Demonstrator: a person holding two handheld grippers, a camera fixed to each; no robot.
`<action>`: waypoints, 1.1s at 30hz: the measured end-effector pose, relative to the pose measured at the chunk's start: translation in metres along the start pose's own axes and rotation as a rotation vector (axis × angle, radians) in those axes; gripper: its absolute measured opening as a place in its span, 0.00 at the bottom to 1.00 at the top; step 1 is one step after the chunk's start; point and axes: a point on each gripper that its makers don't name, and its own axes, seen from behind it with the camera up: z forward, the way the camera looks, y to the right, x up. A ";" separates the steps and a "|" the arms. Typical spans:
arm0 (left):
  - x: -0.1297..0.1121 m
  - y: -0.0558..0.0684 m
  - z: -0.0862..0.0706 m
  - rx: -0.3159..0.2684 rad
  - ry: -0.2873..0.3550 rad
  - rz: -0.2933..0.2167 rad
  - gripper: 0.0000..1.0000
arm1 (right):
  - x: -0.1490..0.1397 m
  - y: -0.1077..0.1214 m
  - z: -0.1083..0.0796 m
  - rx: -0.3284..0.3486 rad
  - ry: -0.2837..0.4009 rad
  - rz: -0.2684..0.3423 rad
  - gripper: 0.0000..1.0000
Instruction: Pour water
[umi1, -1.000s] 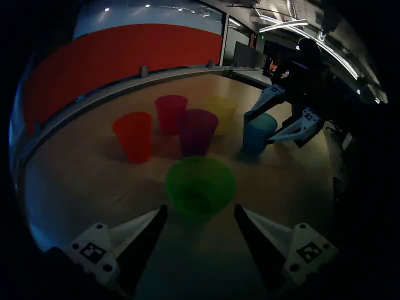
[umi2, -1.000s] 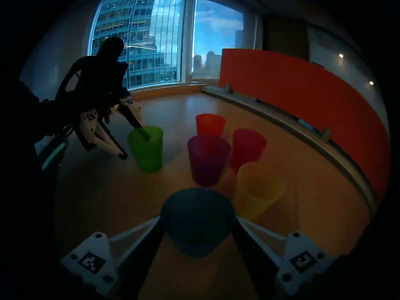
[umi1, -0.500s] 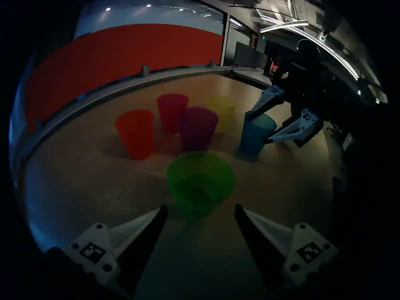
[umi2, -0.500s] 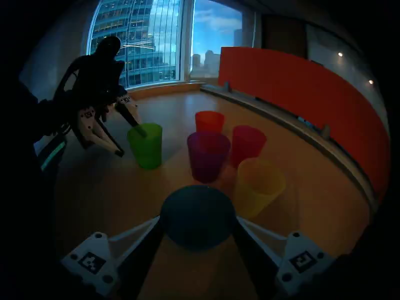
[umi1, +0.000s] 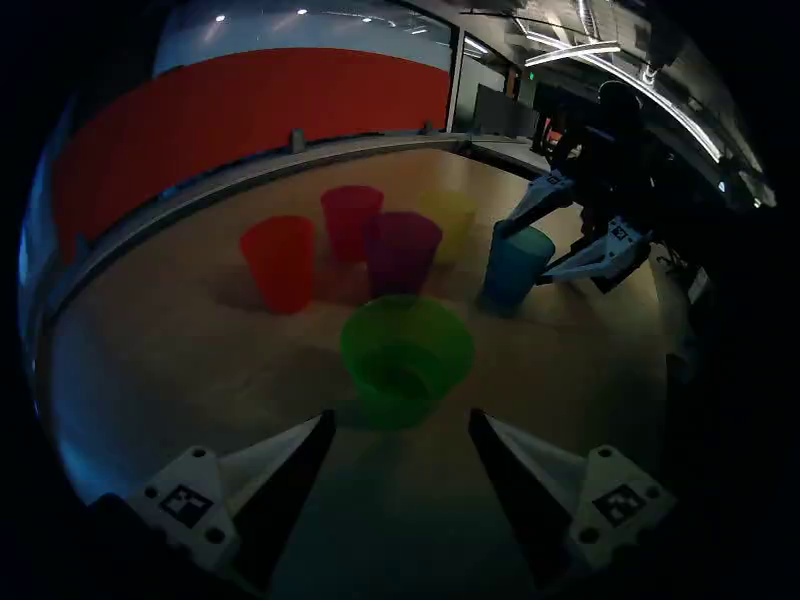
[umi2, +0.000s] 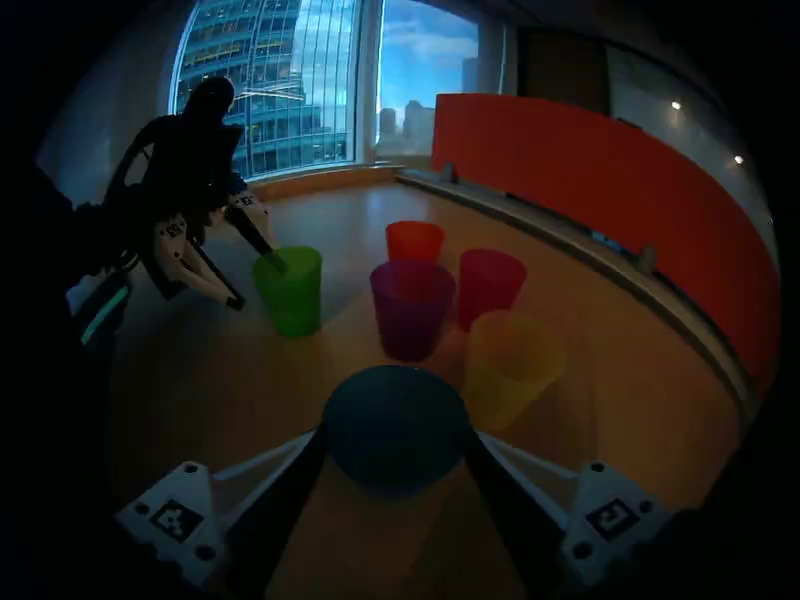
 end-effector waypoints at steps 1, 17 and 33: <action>-0.001 -0.001 -0.001 0.004 0.000 -0.002 1.00 | -0.001 0.000 -0.002 -0.003 -0.001 0.001 1.00; -0.006 -0.005 -0.025 0.081 0.045 -0.026 1.00 | -0.018 0.009 -0.038 -0.082 0.019 0.044 1.00; 0.003 -0.018 -0.064 0.214 0.173 -0.077 1.00 | -0.020 0.018 -0.078 -0.197 0.077 0.092 1.00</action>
